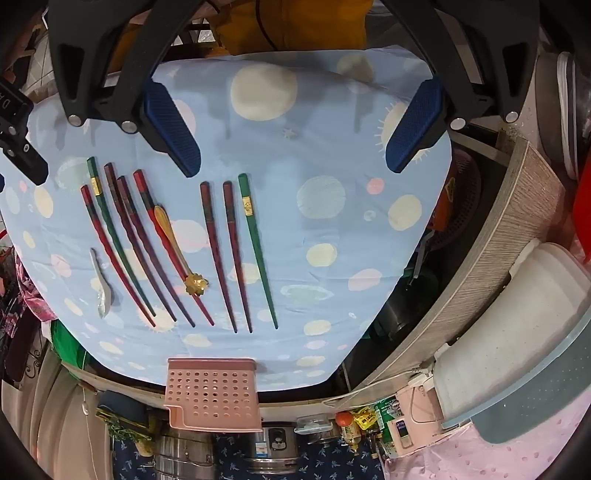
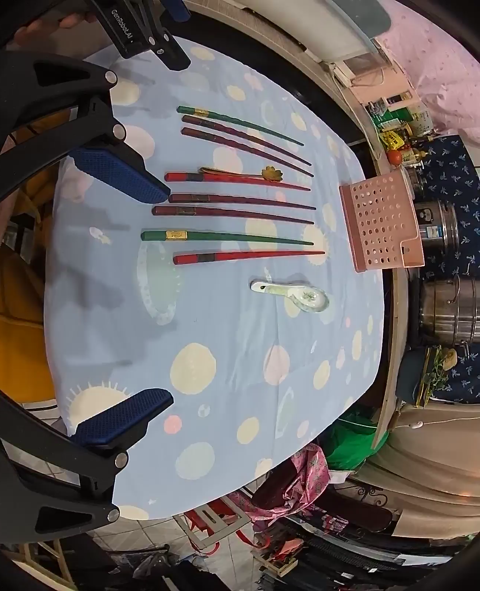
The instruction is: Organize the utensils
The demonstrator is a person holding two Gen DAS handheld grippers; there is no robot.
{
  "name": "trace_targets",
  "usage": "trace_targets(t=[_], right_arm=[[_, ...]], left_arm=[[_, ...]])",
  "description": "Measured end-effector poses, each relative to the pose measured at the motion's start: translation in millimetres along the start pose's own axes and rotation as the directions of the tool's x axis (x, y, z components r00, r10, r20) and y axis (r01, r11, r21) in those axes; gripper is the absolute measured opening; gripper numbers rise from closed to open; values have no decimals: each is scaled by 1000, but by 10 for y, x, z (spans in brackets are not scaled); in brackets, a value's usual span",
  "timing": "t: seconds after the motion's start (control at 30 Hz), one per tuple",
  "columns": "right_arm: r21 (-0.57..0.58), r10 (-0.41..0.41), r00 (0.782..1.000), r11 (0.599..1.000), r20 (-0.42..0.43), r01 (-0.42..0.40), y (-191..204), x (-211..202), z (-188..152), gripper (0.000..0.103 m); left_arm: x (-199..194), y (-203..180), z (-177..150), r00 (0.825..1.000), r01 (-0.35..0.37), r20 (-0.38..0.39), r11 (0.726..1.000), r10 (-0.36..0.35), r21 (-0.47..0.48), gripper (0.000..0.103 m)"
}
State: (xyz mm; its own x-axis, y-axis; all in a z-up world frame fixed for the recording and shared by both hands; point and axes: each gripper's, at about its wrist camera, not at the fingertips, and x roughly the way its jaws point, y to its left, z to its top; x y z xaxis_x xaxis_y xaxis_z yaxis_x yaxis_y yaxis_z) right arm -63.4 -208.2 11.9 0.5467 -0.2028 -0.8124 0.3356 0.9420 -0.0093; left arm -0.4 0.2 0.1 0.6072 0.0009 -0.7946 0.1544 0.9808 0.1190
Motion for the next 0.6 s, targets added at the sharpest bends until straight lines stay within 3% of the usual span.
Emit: trace_targets(t=[0.6], right_arm=[[-3,10,1000,1000,7,-10,32,28,57,96]], left_arm=[[60,34,36,1000,-5,-17,1000,5,-11,96]])
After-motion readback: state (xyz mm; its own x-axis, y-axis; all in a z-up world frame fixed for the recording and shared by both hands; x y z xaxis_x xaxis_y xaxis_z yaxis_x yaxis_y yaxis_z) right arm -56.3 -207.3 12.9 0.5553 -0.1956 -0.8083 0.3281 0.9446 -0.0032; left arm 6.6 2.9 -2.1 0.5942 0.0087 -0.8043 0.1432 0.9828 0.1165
